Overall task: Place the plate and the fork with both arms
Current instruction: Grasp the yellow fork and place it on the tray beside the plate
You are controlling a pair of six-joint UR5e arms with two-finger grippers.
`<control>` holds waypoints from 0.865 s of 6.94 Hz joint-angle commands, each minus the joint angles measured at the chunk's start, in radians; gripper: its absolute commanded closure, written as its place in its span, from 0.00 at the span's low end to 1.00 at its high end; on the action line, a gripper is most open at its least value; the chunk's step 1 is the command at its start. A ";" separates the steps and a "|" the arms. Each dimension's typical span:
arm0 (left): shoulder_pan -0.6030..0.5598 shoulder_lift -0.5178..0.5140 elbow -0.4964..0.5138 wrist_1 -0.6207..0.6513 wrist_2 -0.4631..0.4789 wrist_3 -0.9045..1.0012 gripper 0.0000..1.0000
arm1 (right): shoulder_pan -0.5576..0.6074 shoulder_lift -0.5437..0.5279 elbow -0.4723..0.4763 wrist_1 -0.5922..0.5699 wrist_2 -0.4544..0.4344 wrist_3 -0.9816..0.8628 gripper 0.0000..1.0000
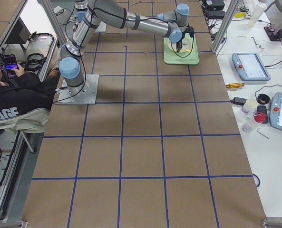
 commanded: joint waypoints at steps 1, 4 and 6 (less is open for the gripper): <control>0.000 -0.001 0.000 0.000 0.000 0.000 0.00 | -0.015 0.039 0.033 -0.041 0.006 -0.008 0.83; 0.000 -0.001 0.000 -0.001 0.000 0.000 0.00 | -0.017 -0.033 0.040 -0.023 0.017 -0.029 0.00; 0.000 0.002 0.000 -0.006 0.000 0.000 0.00 | -0.046 -0.276 0.126 0.192 0.006 -0.033 0.00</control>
